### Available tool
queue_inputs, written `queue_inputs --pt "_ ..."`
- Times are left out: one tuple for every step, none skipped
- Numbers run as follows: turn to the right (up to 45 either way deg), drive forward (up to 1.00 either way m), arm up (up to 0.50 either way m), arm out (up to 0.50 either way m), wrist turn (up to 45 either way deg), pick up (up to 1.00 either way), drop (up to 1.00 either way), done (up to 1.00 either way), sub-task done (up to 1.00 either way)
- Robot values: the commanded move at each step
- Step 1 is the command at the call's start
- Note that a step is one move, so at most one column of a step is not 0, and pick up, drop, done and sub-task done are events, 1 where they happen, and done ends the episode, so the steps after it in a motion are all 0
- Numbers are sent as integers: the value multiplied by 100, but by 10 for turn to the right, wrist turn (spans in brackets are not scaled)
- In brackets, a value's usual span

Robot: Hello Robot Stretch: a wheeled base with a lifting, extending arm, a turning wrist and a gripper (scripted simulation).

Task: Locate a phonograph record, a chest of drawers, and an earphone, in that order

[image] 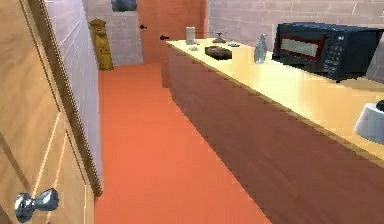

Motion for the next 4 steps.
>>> queue_inputs --pt "0 50 0 0 0 0 0 0 0" --pt "-180 0 0 0 0 0 0 0 0" --pt "0 100 0 0 0 0 0 0 0" --pt "0 100 0 0 0 0 0 0 0"
